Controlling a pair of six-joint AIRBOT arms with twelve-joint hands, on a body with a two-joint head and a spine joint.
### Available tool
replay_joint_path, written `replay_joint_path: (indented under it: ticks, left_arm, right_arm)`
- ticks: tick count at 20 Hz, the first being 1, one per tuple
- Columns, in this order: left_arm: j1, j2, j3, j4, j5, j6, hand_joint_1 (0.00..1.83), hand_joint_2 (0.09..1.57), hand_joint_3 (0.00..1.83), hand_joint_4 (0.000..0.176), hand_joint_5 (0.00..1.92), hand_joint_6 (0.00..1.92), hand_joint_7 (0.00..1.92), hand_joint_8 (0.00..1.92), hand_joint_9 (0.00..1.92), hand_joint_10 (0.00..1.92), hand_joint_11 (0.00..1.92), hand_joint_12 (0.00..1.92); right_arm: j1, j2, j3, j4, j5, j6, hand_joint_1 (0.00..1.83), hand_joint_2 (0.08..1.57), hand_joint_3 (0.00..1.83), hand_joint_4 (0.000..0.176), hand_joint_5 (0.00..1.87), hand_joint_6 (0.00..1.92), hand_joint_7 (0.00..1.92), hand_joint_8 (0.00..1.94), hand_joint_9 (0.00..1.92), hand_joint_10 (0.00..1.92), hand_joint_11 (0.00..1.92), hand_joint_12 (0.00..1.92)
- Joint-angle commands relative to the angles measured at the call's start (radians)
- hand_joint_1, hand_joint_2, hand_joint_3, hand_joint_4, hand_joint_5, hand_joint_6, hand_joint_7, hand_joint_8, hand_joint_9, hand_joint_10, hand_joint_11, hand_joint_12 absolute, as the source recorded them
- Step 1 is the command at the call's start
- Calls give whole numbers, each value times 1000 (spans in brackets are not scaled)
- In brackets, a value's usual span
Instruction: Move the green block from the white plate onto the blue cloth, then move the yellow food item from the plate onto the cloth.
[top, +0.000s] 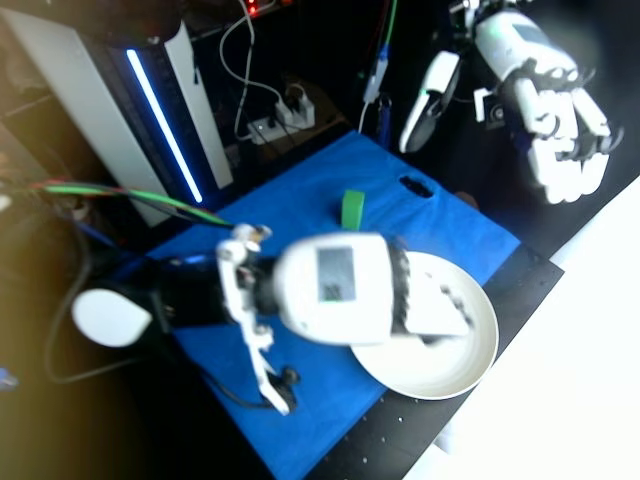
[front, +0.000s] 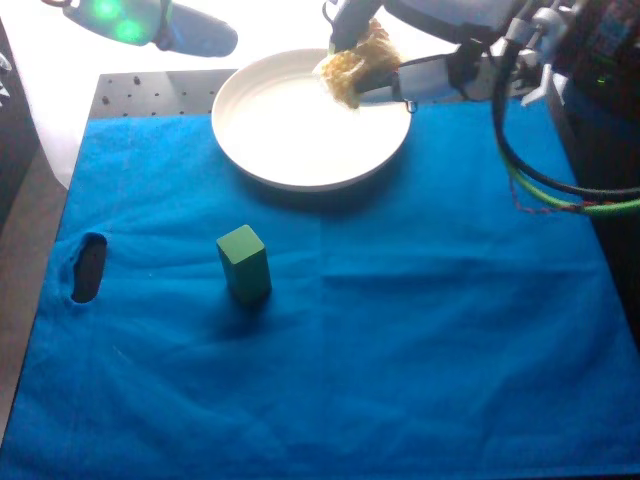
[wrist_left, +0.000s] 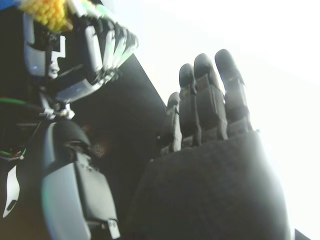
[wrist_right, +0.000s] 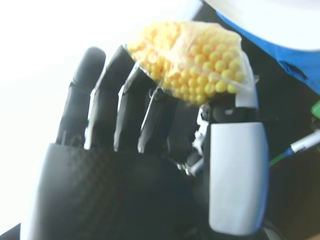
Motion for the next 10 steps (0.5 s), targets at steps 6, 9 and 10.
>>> replay_joint_path:
  ticks: [6,9,10]
  left_arm:
    - [9,5,11,-61,-98,24,531,852,6,144,97,1,303,0,239,0,0,584]
    - [14,6,11,-69,-102,28,549,853,0,152,109,2,316,3,242,3,0,542]
    - [14,6,11,-69,-102,28,563,850,0,152,113,3,323,5,243,3,0,540]
  right_arm:
    - [-13,94,-130,8,192,-3,1240,1164,4,0,971,764,827,1434,562,1307,348,1783]
    - [-47,113,-174,-22,214,-3,1181,1095,3,0,1057,816,710,870,446,1066,120,1665]
    - [-56,116,-181,-28,218,-3,1227,1130,3,0,1108,717,753,1257,474,1051,124,1656]
